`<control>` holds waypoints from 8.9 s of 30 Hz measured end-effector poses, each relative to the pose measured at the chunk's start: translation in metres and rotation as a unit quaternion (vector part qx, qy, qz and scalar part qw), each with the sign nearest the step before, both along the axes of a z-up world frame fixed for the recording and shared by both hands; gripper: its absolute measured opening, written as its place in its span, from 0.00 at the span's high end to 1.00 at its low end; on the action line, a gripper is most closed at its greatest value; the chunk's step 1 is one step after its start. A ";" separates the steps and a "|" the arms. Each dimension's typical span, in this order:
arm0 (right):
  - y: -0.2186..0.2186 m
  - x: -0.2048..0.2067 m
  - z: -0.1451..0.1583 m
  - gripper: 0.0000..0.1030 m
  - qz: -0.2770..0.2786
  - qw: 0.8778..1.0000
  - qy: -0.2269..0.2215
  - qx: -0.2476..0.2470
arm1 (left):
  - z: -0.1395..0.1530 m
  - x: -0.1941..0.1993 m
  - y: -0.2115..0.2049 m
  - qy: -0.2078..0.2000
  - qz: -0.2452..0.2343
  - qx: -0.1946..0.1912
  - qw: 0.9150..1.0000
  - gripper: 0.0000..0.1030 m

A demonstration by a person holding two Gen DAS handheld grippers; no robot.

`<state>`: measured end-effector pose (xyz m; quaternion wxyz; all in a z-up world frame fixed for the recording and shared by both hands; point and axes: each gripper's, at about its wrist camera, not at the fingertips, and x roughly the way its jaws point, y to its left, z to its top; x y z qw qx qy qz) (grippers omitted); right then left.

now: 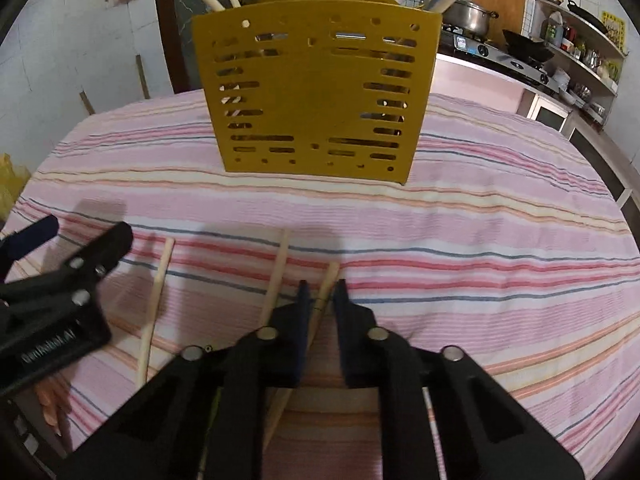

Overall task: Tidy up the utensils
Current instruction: 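Lower both open tools toward the remaining chopsticks on the table, then close each tool on one wooden chopstick, then lift both held chopsticks and carry them over the yellow caddy, then open both tools to drop the chopsticks into the caddy, then grasp the last chopstick with the right tool while the left tool grasps the green frog fork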

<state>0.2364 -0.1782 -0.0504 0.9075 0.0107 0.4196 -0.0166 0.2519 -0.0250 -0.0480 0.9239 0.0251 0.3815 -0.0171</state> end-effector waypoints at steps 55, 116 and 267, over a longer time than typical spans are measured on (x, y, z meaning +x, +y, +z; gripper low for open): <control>-0.043 -0.020 0.030 0.94 -0.038 0.996 -0.076 0.037 | -0.006 -0.005 -0.042 0.055 -0.039 -0.015 0.998 0.96; -0.052 -0.120 0.111 0.94 -0.027 0.932 -0.360 0.030 | 0.118 -0.107 0.009 -0.248 -0.009 -0.087 0.965 0.96; -0.094 -0.032 -0.007 0.93 -0.055 0.998 0.007 -0.003 | -0.015 -0.032 -0.086 0.088 -0.115 -0.006 0.989 0.80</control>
